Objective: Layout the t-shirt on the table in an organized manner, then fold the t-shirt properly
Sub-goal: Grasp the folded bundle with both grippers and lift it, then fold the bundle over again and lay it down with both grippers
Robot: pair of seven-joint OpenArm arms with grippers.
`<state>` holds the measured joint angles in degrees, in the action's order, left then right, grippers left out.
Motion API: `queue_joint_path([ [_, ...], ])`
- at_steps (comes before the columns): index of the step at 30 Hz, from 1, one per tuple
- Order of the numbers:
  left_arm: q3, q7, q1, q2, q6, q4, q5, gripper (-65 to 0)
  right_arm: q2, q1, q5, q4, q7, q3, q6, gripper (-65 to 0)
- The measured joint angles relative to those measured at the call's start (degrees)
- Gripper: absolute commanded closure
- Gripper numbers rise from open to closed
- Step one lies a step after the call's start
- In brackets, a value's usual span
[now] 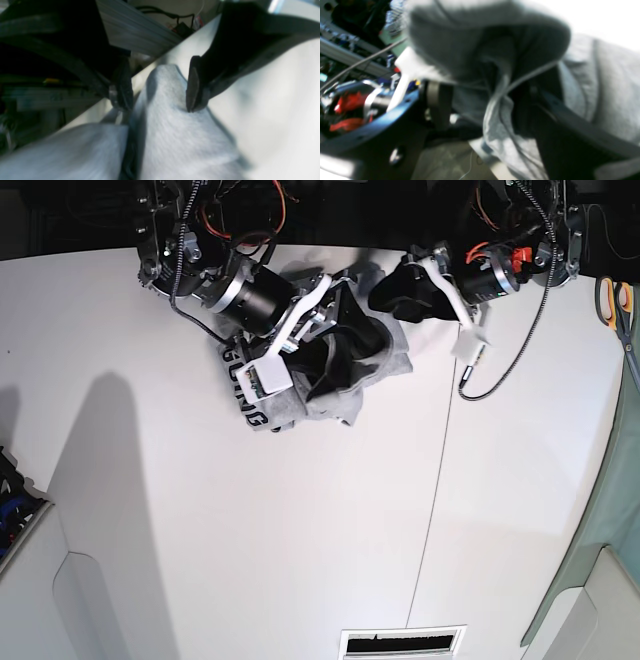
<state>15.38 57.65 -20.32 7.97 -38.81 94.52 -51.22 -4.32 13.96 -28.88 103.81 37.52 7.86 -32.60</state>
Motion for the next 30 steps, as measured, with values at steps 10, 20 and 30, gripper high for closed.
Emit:
queue_joint_path([
  [10, 6.7, 3.5, -2.7, 4.1, -0.3, 0.0, -6.6, -37.1, 2.6, -0.8, 5.2, 0.0, 0.0, 0.3, -0.2, -36.5],
  [20, 12.8, 4.3, -2.8, 5.5, -0.4, 7.7, -17.2, -0.2, 3.3, -8.6, 6.3, 0.0, -4.1, -6.5, 1.0, -14.6],
  [30, -9.9, -7.1, -1.8, 4.4, -0.7, 13.3, 3.7, 0.0, 3.3, -22.3, 9.9, -17.7, -4.5, -12.2, 1.4, 0.0],
])
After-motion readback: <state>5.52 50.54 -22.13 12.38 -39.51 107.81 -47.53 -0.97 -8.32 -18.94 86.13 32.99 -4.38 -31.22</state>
